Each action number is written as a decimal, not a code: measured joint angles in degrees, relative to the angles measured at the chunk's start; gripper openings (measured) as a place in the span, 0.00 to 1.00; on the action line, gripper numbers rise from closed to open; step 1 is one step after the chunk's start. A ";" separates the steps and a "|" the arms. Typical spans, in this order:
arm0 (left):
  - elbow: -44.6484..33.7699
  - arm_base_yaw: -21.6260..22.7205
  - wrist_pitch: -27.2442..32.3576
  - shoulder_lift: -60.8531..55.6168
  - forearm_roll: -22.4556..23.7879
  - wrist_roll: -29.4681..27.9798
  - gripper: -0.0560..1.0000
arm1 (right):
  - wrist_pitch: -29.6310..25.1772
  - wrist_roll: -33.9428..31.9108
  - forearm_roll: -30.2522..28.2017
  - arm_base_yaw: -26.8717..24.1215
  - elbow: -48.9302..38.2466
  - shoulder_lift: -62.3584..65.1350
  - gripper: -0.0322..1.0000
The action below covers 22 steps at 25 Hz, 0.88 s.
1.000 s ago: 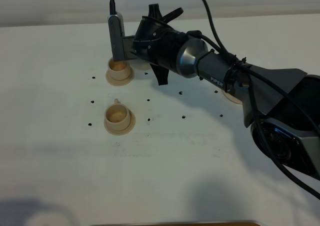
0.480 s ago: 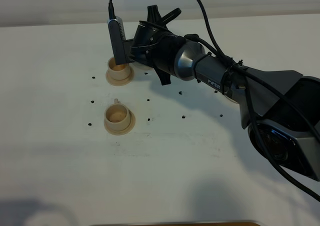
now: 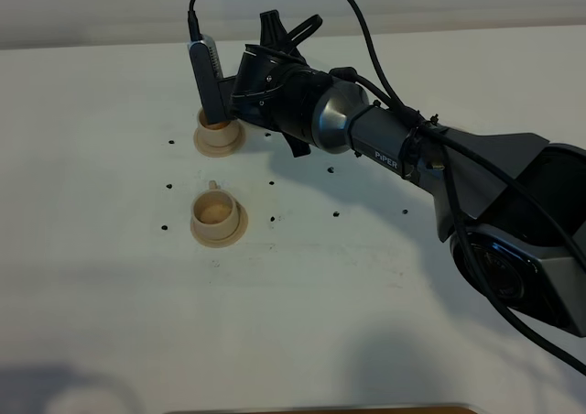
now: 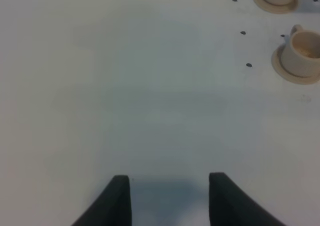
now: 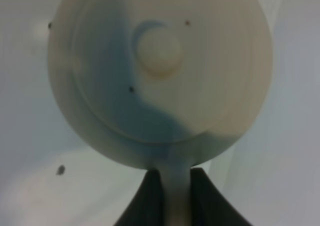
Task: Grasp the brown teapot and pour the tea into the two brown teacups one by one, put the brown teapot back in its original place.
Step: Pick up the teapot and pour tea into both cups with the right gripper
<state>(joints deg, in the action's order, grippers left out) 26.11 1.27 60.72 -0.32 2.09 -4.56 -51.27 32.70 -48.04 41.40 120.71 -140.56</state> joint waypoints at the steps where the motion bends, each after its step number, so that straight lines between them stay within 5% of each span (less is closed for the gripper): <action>1: 0.00 0.00 0.00 0.00 0.00 0.00 0.46 | 0.00 0.00 -0.40 0.00 0.00 0.00 0.11; 22: 0.00 0.00 0.00 0.00 0.00 0.00 0.46 | -0.13 0.00 -3.94 0.35 0.00 0.00 0.11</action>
<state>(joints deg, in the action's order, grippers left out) 26.11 1.27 60.72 -0.32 2.09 -4.56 -51.41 32.70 -51.98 41.75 120.71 -140.56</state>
